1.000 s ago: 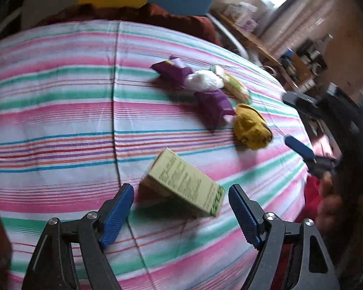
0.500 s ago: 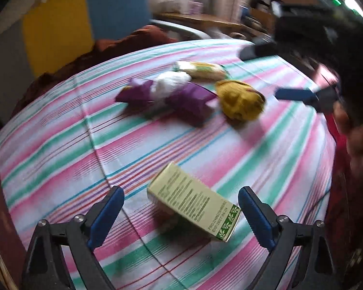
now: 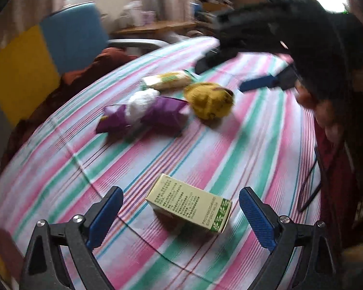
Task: Organize objects
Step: 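Grasp the green-and-white box with the left tool, then grasp a purple packet with the right tool while the left tool holds the box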
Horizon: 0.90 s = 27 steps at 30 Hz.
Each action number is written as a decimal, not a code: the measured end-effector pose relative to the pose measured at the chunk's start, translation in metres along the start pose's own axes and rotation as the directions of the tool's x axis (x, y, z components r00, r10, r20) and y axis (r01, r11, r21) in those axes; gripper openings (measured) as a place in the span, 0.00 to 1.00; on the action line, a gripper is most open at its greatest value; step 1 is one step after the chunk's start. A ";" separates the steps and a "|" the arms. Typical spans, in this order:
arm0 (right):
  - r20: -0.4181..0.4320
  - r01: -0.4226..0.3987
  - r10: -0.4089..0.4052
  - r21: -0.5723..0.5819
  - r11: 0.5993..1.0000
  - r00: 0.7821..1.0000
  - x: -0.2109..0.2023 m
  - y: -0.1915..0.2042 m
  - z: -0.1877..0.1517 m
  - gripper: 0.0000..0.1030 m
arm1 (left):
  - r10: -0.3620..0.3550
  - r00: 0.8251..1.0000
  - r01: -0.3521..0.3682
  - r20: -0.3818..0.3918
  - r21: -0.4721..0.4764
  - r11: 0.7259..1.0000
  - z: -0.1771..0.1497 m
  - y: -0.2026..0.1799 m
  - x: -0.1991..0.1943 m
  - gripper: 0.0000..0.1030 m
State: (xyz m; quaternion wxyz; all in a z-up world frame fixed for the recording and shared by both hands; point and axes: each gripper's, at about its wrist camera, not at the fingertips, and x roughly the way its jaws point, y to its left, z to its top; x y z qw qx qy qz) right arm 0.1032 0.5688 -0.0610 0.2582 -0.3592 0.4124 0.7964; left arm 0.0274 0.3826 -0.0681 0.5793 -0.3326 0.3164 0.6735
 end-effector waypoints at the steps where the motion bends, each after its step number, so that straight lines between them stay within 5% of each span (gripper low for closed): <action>1: -0.002 0.001 -0.001 0.001 1.000 1.000 0.000 0.000 0.000 0.82 | -0.005 1.000 0.005 -0.012 0.028 1.000 0.002 -0.002 0.004 0.94; 5: -0.007 0.005 -0.005 0.004 1.000 1.000 0.001 -0.001 0.000 0.82 | -0.017 0.998 0.023 -0.055 0.114 0.993 0.002 -0.003 0.015 0.94; 7: -0.003 0.003 -0.003 0.003 1.000 1.000 0.001 -0.001 0.000 0.82 | -0.050 0.997 0.056 -0.063 0.093 0.994 0.001 0.000 0.020 0.77; 10: 0.007 -0.010 0.010 -0.008 1.000 1.000 0.000 0.002 -0.001 0.82 | -0.087 0.995 0.088 -0.039 0.007 0.996 -0.002 0.004 0.020 0.73; 15: 0.030 -0.060 0.062 -0.049 0.997 0.998 -0.005 0.011 -0.002 0.82 | 0.003 0.999 0.007 0.049 -0.221 0.975 -0.026 0.007 0.007 0.73; 20: -0.005 -0.063 0.063 -0.157 0.986 0.998 0.002 0.033 -0.010 0.80 | 0.093 0.989 -0.041 0.112 -0.398 0.917 -0.057 0.008 -0.015 0.73; 27: -0.132 -0.043 0.003 -0.296 0.954 0.991 0.032 0.062 -0.023 0.71 | 0.140 0.975 -0.050 0.171 -0.446 0.894 -0.066 0.014 -0.009 0.74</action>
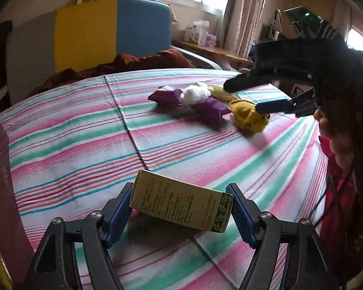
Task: Organize objects
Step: 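Grasp a purple packet with the right tool while the left tool holds the box, then carry the box and purple packet to the gold tray and open both tools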
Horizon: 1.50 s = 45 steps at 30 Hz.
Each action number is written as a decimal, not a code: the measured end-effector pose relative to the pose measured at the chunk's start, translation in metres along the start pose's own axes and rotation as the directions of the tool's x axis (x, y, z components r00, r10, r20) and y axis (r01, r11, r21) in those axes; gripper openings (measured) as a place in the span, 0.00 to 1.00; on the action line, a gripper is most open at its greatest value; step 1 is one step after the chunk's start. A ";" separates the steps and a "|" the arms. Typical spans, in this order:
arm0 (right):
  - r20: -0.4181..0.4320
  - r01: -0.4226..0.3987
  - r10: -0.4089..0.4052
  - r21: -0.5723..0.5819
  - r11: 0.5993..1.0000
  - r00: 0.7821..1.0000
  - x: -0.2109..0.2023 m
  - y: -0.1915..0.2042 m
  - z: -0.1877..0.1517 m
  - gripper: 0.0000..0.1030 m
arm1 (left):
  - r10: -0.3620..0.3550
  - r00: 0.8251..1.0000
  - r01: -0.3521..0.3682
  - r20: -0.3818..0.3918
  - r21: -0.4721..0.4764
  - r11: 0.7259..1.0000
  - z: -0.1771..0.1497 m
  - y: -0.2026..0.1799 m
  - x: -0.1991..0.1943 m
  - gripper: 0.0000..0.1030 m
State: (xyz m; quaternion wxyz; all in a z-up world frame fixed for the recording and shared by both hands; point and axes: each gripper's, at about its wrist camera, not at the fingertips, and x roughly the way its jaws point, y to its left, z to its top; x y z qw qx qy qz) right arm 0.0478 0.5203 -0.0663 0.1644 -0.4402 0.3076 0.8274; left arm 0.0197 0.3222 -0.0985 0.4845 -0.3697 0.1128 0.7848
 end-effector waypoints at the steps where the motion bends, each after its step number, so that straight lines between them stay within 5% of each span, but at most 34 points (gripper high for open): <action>1: -0.020 -0.006 0.006 0.005 1.000 1.000 0.006 0.001 0.003 0.69 | -0.008 1.000 0.008 -0.001 -0.010 1.000 0.000 0.002 0.000 0.74; 9: -0.064 0.079 -0.071 0.133 0.988 0.995 0.048 -0.016 0.036 0.65 | -0.049 0.999 0.049 -0.004 -0.048 0.998 -0.004 0.011 0.000 0.75; 17: -0.060 0.220 -0.215 0.085 0.972 0.975 0.066 -0.020 0.045 0.62 | -0.061 0.998 0.061 -0.002 -0.056 0.997 -0.006 0.012 0.000 0.76; 23: -0.069 0.268 -0.268 -0.010 0.963 0.961 0.070 -0.011 0.043 0.41 | -0.063 0.998 0.063 0.000 -0.058 0.996 -0.006 0.012 -0.001 0.76; 32: -0.134 0.206 -0.246 -0.258 0.944 0.960 0.070 0.034 0.008 0.39 | -0.050 0.999 0.051 0.007 -0.053 0.997 -0.009 0.010 -0.006 0.76; 37: -0.156 0.166 -0.214 -0.273 0.948 0.964 0.061 0.039 -0.005 0.39 | -0.030 0.999 0.030 0.011 -0.050 0.998 -0.015 0.008 -0.015 0.75; 45: -0.198 -0.019 -0.041 -0.293 0.956 0.979 0.042 0.062 -0.029 0.38 | -0.019 0.999 0.021 0.026 -0.096 0.995 -0.018 0.015 -0.055 0.74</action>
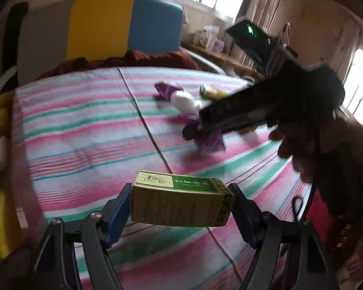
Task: Organize objects
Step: 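Carry the box and purple packet to the gold tray and open both tools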
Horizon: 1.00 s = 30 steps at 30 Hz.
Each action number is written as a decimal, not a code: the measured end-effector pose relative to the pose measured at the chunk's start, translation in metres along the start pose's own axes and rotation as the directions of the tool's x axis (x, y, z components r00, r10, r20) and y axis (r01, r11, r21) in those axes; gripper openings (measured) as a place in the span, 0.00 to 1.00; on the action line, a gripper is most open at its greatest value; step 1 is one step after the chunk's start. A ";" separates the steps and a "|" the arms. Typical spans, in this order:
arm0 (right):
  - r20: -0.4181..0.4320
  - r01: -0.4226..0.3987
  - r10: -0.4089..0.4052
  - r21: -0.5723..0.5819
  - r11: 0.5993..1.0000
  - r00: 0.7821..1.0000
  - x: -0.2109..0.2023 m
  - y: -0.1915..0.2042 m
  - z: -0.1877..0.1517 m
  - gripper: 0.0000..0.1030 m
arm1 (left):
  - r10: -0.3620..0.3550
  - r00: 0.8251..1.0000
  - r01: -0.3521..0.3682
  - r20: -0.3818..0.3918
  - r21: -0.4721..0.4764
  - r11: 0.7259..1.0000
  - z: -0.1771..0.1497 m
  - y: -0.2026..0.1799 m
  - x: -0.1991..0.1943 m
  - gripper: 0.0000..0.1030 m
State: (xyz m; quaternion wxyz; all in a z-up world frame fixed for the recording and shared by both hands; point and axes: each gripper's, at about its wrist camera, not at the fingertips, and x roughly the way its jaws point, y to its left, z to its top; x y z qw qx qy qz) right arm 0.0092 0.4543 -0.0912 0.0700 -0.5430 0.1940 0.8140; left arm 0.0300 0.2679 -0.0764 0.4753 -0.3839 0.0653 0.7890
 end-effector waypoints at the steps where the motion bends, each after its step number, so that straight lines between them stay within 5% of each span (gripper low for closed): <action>1: 0.011 -0.013 0.013 -0.005 1.000 1.000 -0.003 0.002 -0.001 0.38 | 0.002 1.000 -0.002 0.012 -0.001 1.000 0.001 0.001 -0.006 0.74; 9: 0.108 -0.087 0.095 -0.072 0.994 0.990 -0.035 0.051 -0.020 0.38 | 0.037 0.990 -0.032 0.134 -0.044 0.999 0.016 0.017 -0.064 0.74; 16: 0.138 -0.162 0.186 -0.168 0.972 0.973 -0.051 0.108 -0.021 0.38 | 0.147 0.971 -0.120 0.191 -0.148 0.982 0.013 0.062 -0.107 0.75; 26: 0.076 -0.234 0.270 -0.311 0.921 0.960 -0.033 0.207 -0.016 0.38 | 0.384 0.903 -0.306 0.196 -0.336 0.891 0.010 0.160 -0.154 0.75; 28: 0.060 -0.245 0.279 -0.330 0.912 0.958 -0.027 0.223 -0.017 0.41 | 0.415 0.891 -0.337 0.186 -0.344 0.876 0.015 0.173 -0.155 0.75; 30: 0.054 -0.226 0.259 -0.342 0.912 0.964 -0.019 0.237 -0.020 0.55 | 0.450 0.878 -0.375 0.164 -0.349 0.859 0.021 0.186 -0.152 0.77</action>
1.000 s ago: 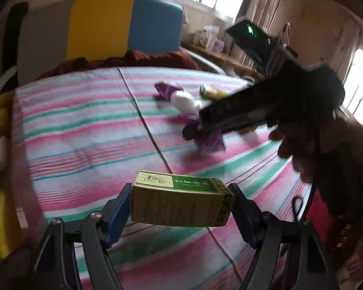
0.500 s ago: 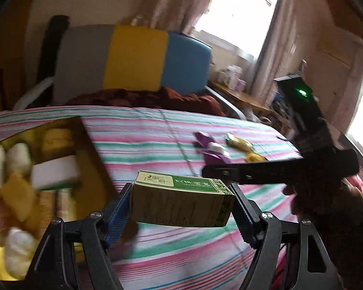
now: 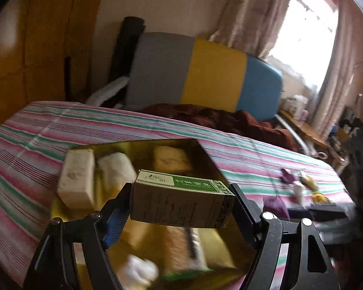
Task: Organize objects
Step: 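Carry the box and purple packet to the gold tray and open both tools, then move both tools back toward the remaining items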
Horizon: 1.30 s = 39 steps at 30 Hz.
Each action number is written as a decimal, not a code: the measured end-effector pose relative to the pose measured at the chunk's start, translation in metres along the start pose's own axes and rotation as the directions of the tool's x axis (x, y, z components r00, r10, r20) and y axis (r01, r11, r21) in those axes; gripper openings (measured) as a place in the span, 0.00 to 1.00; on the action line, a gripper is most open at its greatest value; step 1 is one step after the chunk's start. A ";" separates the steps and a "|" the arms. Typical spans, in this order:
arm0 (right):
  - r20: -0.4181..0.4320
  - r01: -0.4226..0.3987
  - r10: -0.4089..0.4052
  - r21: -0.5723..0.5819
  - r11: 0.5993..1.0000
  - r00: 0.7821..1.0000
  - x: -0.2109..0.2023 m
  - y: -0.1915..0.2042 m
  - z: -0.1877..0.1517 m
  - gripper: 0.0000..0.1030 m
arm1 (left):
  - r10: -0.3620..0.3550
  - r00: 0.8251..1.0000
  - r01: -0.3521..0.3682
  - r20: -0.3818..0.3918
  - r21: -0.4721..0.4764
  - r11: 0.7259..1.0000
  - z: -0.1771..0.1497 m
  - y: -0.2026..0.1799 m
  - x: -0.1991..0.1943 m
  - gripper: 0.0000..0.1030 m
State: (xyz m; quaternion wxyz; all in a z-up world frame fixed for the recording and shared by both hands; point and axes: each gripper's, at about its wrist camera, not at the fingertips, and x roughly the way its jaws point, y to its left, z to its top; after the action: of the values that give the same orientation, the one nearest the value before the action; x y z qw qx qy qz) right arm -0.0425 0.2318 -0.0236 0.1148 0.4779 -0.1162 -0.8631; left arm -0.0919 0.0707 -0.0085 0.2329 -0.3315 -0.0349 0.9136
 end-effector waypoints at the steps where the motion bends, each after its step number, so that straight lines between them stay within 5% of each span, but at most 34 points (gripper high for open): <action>1: -0.005 0.013 -0.013 -0.005 1.000 1.000 0.005 0.005 -0.001 0.59 | 0.017 1.000 -0.017 0.002 0.000 1.000 0.002 0.003 0.002 0.78; 2: -0.006 0.020 -0.020 -0.008 1.000 1.000 0.007 0.007 -0.004 0.67 | 0.039 0.999 -0.039 0.008 -0.004 0.999 0.003 0.006 0.001 0.82; 7: -0.009 0.065 -0.065 -0.021 0.998 0.998 0.012 0.010 -0.016 0.69 | 0.071 0.997 -0.070 0.030 -0.038 0.997 -0.004 0.017 -0.009 0.90; 29: 0.156 0.303 -0.300 0.004 0.953 0.941 -0.025 0.002 -0.043 0.80 | 0.184 0.983 -0.184 0.009 0.059 0.981 -0.051 -0.018 -0.041 0.90; 39: 0.174 0.327 -0.326 0.028 0.945 0.929 -0.034 -0.011 -0.047 0.81 | 0.183 0.983 -0.183 0.013 0.091 0.979 -0.054 -0.026 -0.045 0.90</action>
State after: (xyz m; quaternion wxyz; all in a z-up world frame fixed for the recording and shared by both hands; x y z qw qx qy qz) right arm 0.0146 0.2485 -0.0243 -0.0408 0.4122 -0.0445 -0.9091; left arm -0.0179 0.0694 -0.0183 0.1627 -0.3200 0.0372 0.9326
